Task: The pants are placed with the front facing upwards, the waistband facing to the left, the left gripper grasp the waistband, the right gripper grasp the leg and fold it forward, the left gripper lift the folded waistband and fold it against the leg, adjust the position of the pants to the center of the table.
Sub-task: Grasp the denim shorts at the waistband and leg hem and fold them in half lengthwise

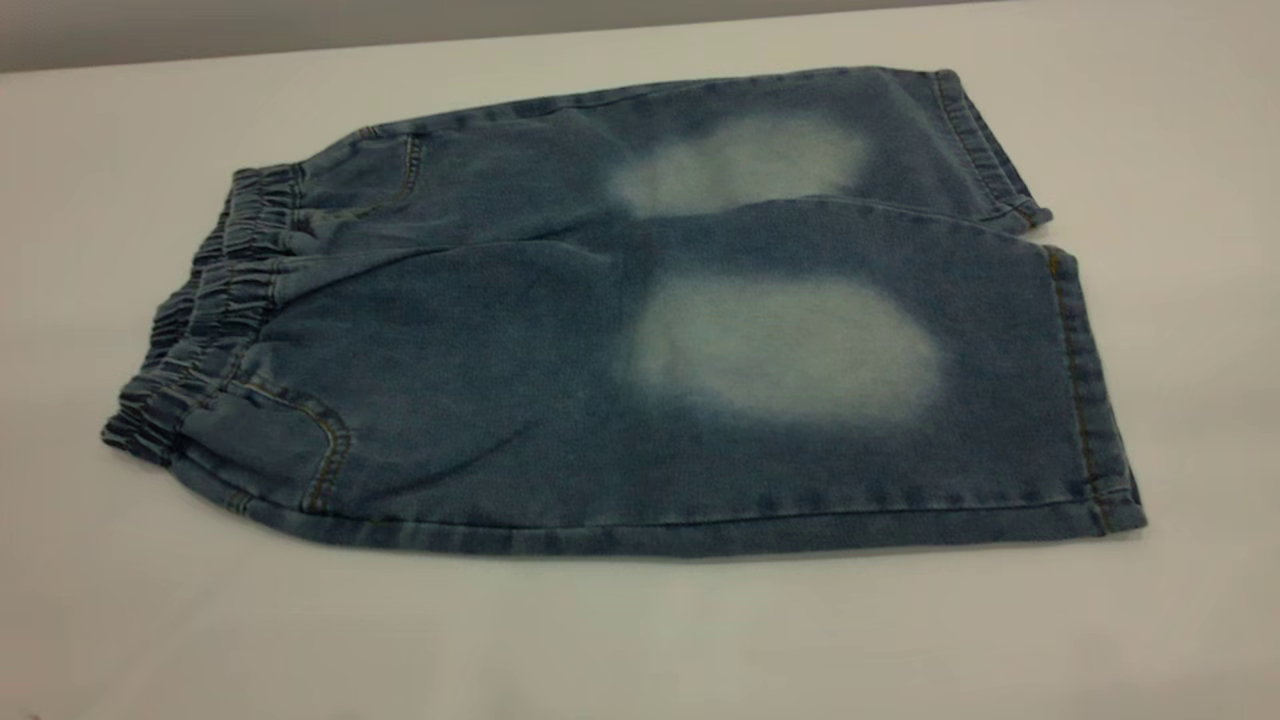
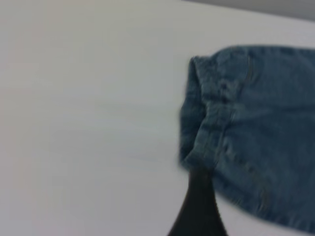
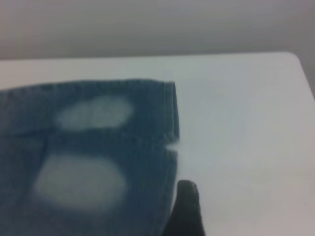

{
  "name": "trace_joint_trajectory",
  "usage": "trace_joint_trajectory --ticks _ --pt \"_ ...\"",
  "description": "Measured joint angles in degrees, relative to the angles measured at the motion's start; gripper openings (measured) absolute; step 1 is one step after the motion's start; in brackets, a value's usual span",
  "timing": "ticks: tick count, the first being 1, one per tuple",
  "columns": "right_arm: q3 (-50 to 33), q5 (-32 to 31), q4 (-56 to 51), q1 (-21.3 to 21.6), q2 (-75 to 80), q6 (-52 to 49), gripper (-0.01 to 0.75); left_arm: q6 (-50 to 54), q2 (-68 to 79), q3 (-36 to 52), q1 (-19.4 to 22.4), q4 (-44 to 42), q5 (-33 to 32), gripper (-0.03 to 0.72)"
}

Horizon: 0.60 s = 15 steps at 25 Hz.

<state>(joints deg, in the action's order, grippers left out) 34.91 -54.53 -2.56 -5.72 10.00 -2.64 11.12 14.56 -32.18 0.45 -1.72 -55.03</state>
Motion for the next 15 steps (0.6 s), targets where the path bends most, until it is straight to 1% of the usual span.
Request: trace_joint_trajectory --ticks 4,6,10,12,15 --pt "4.56 3.00 -0.62 0.00 9.11 0.05 0.532 2.31 10.88 -2.87 0.00 1.19 7.71 0.509" --pt "6.28 5.18 -0.67 0.00 14.68 0.05 0.532 2.85 16.99 -4.62 0.00 1.72 10.49 0.509" --pt "6.74 10.60 -3.11 0.00 25.24 0.05 0.532 2.86 28.28 -5.96 0.00 3.87 13.80 0.509" --pt "6.74 12.92 -6.48 0.00 29.91 0.25 0.532 2.81 33.46 -5.62 0.00 6.10 15.86 0.509" --pt "6.74 14.01 -11.00 0.00 36.46 3.09 0.532 1.18 40.77 -5.62 0.00 6.88 20.06 0.509"
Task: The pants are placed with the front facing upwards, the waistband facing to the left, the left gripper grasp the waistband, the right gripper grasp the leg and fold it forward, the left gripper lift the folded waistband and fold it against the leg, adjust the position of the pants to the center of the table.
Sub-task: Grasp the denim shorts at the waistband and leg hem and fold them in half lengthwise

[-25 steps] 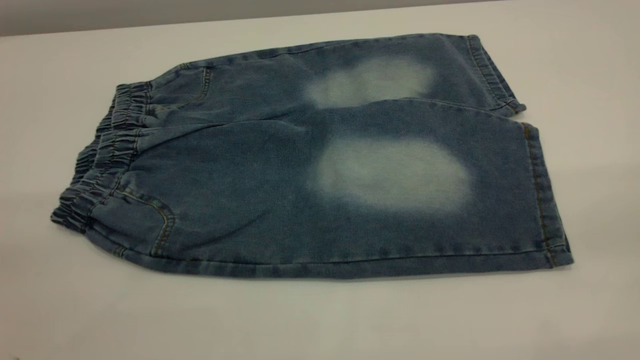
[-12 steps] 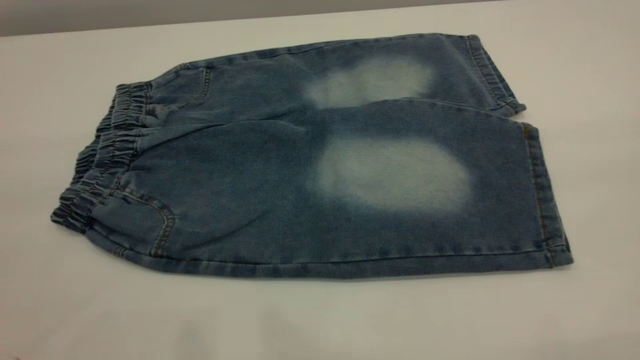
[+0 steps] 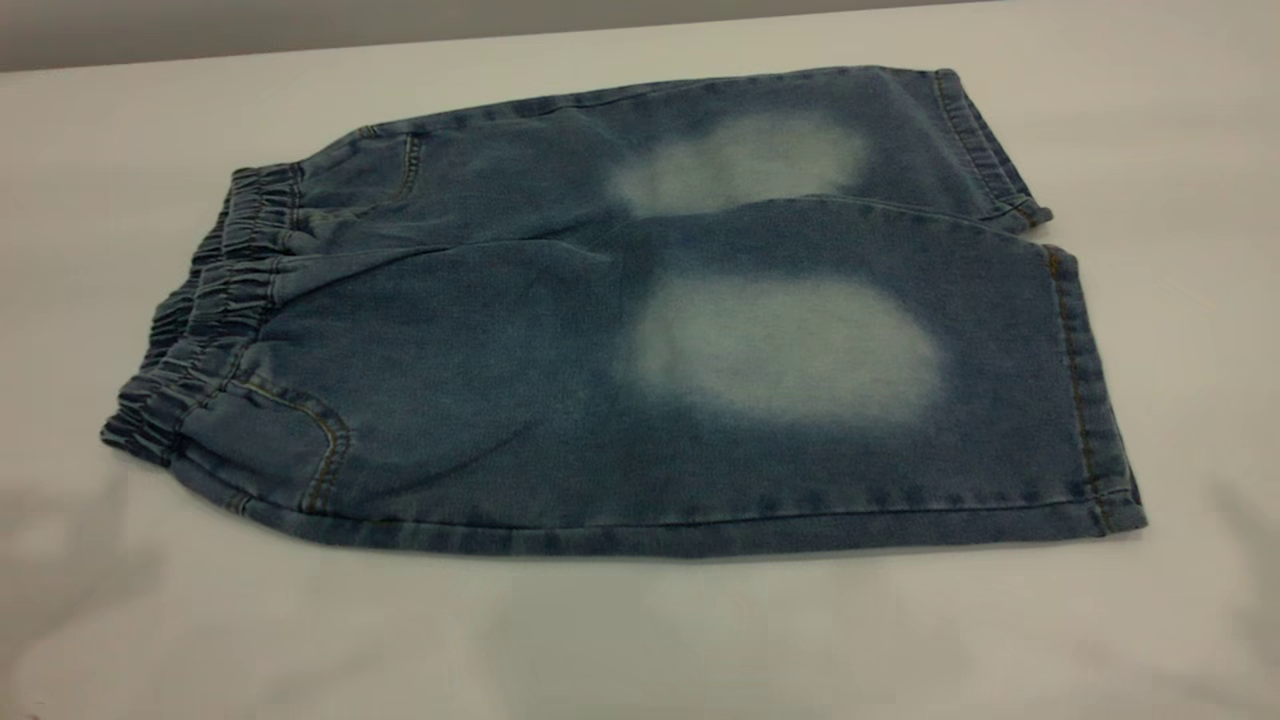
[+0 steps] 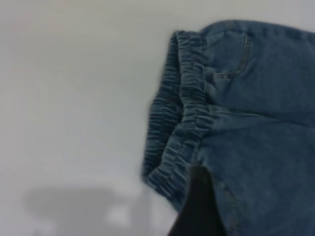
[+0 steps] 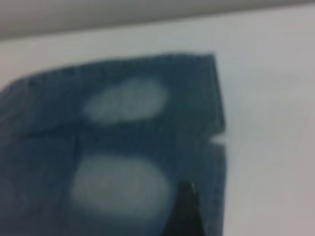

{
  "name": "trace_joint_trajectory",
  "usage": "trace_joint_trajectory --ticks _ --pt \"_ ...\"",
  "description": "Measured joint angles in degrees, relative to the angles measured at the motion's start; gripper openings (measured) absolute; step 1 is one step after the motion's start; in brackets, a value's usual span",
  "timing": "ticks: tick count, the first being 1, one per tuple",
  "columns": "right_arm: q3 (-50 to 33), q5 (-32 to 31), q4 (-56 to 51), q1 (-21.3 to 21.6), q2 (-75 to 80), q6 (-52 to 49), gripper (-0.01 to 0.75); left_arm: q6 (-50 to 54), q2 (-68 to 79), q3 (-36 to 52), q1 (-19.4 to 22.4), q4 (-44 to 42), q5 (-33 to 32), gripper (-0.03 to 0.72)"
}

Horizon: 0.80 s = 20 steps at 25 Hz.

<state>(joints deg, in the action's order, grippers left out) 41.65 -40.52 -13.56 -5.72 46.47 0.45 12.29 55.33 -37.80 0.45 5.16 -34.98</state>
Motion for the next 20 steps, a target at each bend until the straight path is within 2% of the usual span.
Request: trace_joint_trajectory --ticks 9,20 --pt "0.00 6.35 -3.03 0.00 14.22 1.62 0.532 -1.62 18.30 0.00 0.00 -0.41 7.54 0.509" --pt "0.00 8.68 -3.03 0.00 22.65 1.86 0.532 -3.96 37.25 0.00 0.00 -0.55 14.86 0.509"
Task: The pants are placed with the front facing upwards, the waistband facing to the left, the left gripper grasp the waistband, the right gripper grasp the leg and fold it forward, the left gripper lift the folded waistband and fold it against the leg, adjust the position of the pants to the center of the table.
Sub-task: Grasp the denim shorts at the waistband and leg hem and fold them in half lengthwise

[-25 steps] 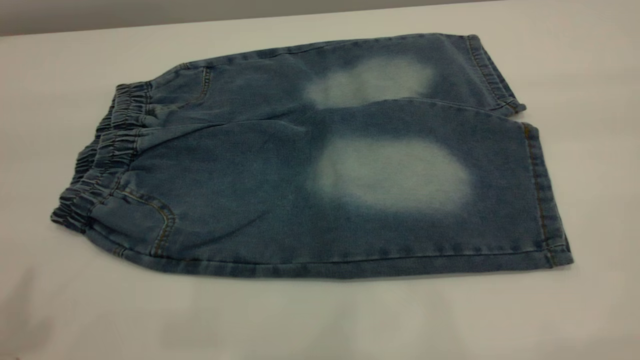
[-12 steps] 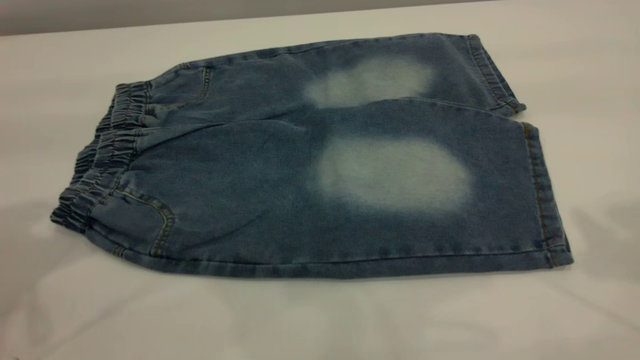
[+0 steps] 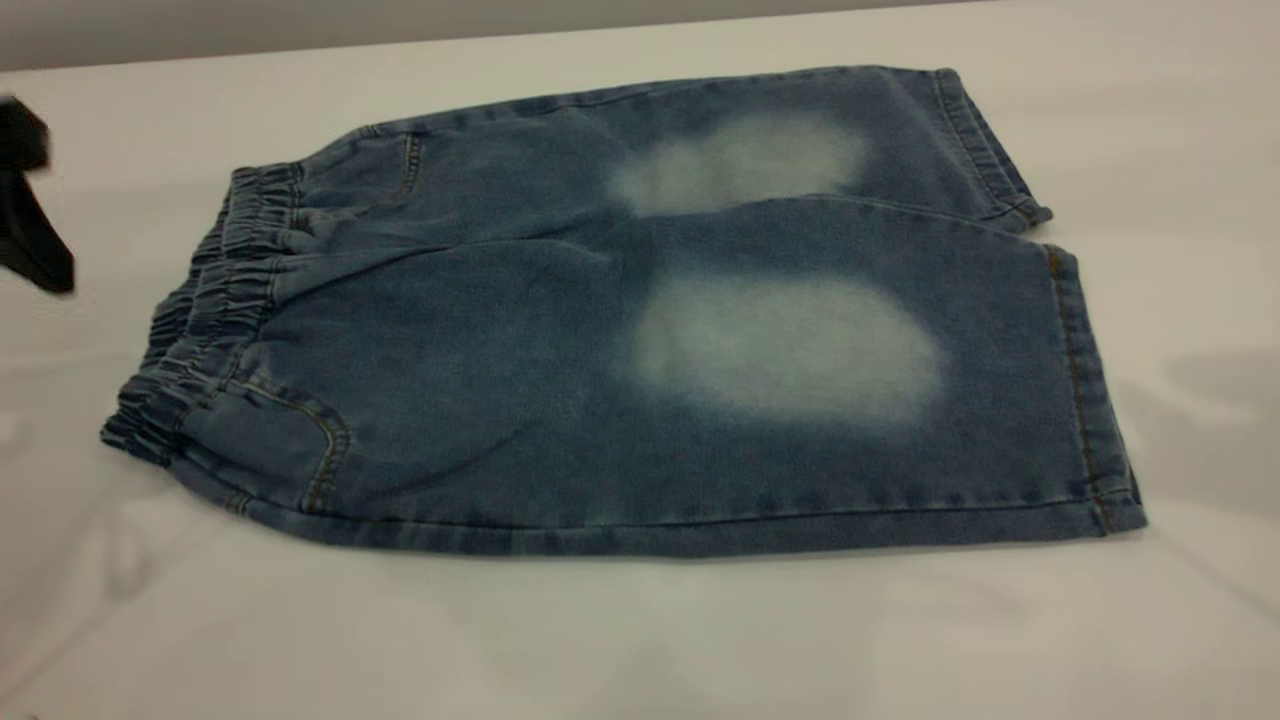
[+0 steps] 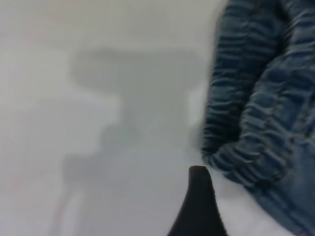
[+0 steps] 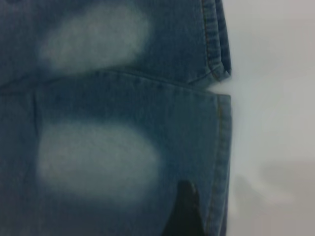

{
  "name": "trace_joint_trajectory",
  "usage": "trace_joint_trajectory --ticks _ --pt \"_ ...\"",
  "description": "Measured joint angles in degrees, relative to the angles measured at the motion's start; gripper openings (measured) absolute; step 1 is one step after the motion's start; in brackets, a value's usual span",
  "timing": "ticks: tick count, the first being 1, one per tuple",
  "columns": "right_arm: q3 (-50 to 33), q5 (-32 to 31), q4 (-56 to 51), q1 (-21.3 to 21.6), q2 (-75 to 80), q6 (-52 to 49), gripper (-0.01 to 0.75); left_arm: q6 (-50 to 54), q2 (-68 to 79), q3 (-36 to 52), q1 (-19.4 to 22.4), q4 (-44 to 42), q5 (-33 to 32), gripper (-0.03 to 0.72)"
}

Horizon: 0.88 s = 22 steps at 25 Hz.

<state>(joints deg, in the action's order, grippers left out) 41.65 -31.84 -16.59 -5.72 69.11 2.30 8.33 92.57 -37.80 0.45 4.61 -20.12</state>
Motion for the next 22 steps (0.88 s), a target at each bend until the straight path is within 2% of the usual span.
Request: trace_joint_trajectory --ticks 16,22 --pt "0.00 0.06 0.00 0.00 0.22 0.00 0.532 -1.06 14.37 0.00 -0.05 0.00 10.31 0.509" --pt "0.00 0.36 0.00 0.00 0.22 0.00 0.532 -0.69 14.37 0.00 -2.72 0.18 13.11 0.509"
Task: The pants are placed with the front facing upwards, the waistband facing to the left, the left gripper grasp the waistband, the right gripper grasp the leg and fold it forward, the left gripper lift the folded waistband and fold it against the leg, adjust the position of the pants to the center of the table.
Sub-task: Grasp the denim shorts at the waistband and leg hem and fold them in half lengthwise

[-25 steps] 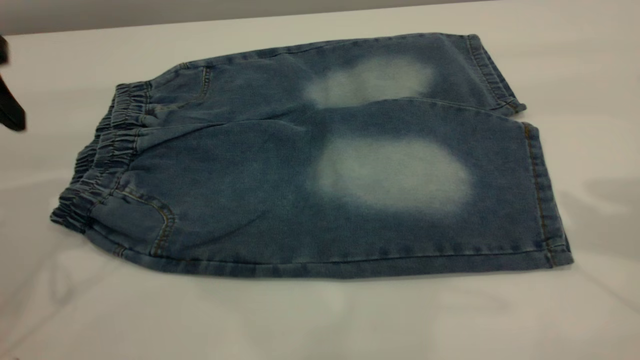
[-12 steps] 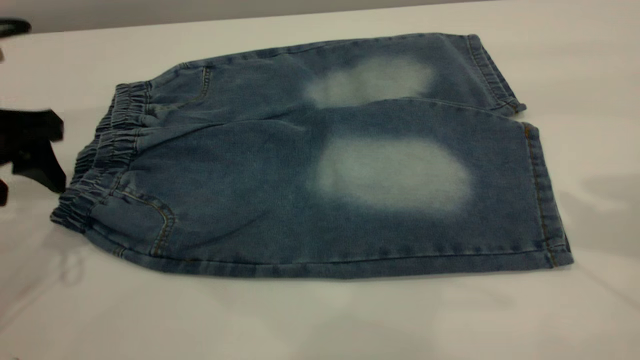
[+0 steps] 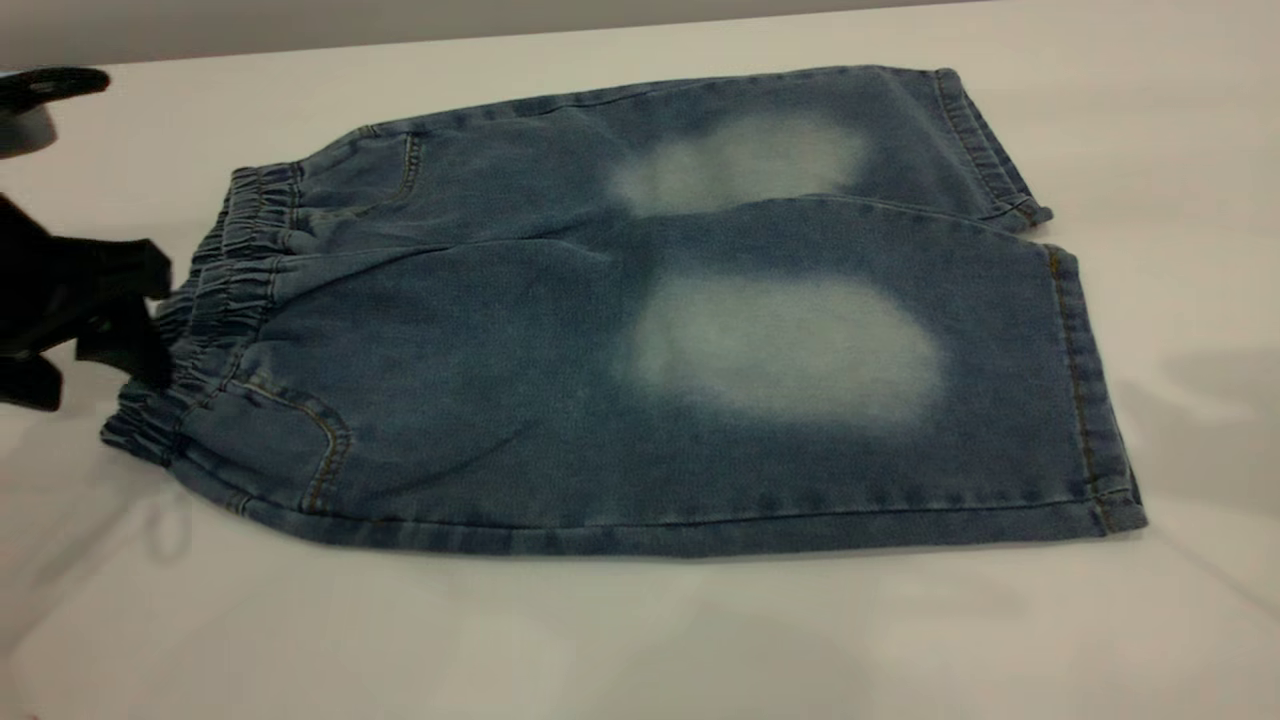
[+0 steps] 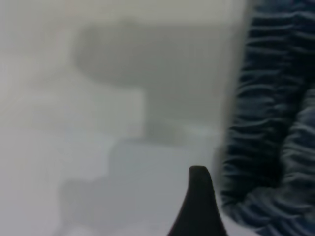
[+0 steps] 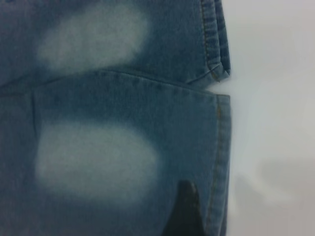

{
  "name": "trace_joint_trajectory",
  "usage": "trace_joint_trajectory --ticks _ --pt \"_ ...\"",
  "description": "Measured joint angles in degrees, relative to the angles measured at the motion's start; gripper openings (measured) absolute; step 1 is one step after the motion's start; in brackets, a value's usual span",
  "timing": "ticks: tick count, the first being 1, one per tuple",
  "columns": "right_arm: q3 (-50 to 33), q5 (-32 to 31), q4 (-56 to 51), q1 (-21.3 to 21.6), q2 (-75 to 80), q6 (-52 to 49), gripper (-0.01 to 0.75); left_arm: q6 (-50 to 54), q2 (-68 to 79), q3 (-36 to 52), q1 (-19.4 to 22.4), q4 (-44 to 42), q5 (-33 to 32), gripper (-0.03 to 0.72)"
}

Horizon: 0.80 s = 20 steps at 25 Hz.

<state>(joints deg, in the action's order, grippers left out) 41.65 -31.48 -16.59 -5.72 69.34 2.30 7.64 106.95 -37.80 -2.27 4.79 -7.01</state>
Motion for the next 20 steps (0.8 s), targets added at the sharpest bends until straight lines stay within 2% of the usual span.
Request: trace_joint_trajectory --ticks 4,20 --pt "0.00 -0.06 0.00 0.00 0.00 0.08 0.532 0.31 0.00 0.00 -1.86 0.20 1.11 0.509" --pt "0.00 -0.29 0.00 0.00 0.00 0.87 0.532 0.61 7.44 -0.10 -1.81 0.20 1.94 0.505"
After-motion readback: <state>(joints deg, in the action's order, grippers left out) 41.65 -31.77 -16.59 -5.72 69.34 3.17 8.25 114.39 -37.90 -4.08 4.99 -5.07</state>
